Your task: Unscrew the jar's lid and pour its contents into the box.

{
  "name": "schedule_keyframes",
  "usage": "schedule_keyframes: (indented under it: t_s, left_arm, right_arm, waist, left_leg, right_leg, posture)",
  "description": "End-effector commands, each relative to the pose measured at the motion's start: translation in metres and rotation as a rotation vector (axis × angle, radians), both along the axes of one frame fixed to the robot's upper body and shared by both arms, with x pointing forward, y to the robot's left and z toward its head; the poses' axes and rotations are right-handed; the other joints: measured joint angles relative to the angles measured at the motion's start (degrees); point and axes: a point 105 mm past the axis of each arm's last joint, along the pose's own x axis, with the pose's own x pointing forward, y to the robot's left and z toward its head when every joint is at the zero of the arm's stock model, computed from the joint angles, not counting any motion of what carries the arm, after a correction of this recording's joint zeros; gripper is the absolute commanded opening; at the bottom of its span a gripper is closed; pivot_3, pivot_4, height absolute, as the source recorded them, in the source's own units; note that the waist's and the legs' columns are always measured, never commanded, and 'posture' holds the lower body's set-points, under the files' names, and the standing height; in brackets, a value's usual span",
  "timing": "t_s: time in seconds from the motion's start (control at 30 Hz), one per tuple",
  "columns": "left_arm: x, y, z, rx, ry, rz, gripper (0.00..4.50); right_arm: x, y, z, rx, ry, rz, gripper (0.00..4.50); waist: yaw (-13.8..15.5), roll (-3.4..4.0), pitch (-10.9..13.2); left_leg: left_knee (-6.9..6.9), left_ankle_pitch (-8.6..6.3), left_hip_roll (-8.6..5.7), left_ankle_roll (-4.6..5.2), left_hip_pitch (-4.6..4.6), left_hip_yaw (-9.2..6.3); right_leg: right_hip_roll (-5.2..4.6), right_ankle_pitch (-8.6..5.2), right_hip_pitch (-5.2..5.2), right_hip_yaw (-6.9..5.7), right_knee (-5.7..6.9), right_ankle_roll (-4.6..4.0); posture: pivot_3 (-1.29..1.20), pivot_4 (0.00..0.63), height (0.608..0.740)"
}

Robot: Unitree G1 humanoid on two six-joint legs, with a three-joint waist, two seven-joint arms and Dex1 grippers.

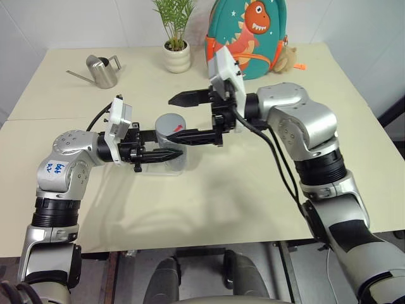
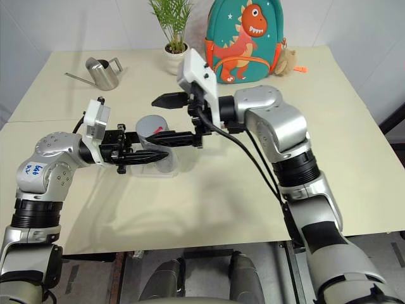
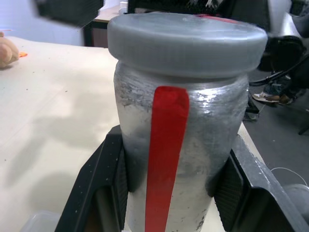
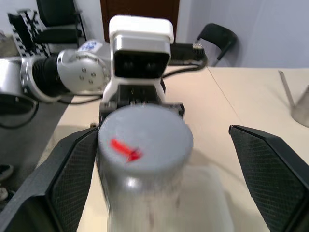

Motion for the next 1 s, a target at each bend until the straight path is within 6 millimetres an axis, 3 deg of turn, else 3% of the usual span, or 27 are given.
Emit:
schedule_keyframes:
  t_s: [0.03, 0.13, 0.2, 0.4, 0.53, 0.7, 1.0]
  left_arm:
    - [-0.010, -0.002, 0.009, 0.009, -0.064, -0.060, 1.88]
    - [-0.009, -0.001, 0.010, 0.013, -0.072, -0.055, 1.88]
    - [-0.007, 0.001, 0.011, 0.017, -0.077, -0.041, 1.88]
    - [-0.003, 0.001, 0.012, 0.013, -0.069, -0.020, 1.88]
    - [-0.005, -0.002, 0.010, 0.014, -0.066, -0.029, 1.88]
    - [-0.005, -0.003, 0.008, 0.013, -0.062, -0.034, 1.88]
    - [-0.004, -0.008, 0.007, 0.003, -0.059, -0.047, 1.88]
  right_arm:
    - [0.020, -0.041, 0.015, 0.061, -0.046, -0.163, 4.46]
    - [0.017, -0.059, 0.014, 0.059, -0.041, -0.175, 4.46]
    - [0.009, -0.060, 0.014, 0.061, -0.033, -0.134, 4.46]
    - [-0.013, -0.033, 0.024, 0.118, -0.010, 0.009, 4.46]
    - [-0.027, -0.001, 0.028, 0.128, -0.001, 0.091, 4.46]
    - [-0.030, 0.027, 0.025, 0.093, -0.003, 0.109, 4.46]
    - [-0.022, 0.042, 0.018, 0.035, -0.015, 0.094, 4.46]
  waist:
    - [0.41, 0.00, 0.00]
    - [0.78, 0.00, 0.00]
    - [0.48, 0.01, 0.00]
    - [-0.25, 0.02, 0.01]
    - [-0.10, 0.02, 0.01]
    - [0.04, 0.02, 0.01]
    - [-0.03, 0.02, 0.01]
  left_leg:
    - [0.01, 0.00, 0.00, 0.00, 0.00, 0.01]
    - [-0.01, 0.00, 0.00, 0.00, -0.01, 0.03]
    - [-0.02, -0.01, 0.00, 0.01, 0.01, 0.05]
    - [-0.02, -0.01, 0.02, 0.02, 0.05, 0.11]
    - [0.05, -0.01, 0.02, 0.02, 0.04, 0.11]
    - [0.05, -0.01, 0.02, 0.02, 0.03, 0.11]
    - [0.07, -0.01, 0.02, 0.02, 0.03, 0.11]
  right_leg:
    - [0.00, 0.00, 0.01, 0.00, 0.00, 0.00]
    - [0.00, 0.00, 0.00, 0.00, -0.03, 0.00]
    - [0.00, -0.01, 0.00, 0.01, -0.04, -0.01]
    - [0.00, 0.00, -0.01, 0.06, 0.02, 0.00]
    - [0.00, 0.00, -0.01, 0.08, 0.05, 0.00]
    - [0.00, 0.00, -0.01, 0.08, 0.05, 0.00]
    - [0.00, 0.00, -0.01, 0.08, 0.09, 0.00]
  posture:
    - [0.00, 0.150, 0.740]
    - [0.00, 0.150, 0.740]
    - [0.00, 0.150, 0.740]
    - [0.00, 0.150, 0.740]
    - [0.00, 0.150, 0.740]
    - [0.00, 0.150, 0.740]
    - [0.00, 0.150, 0.740]
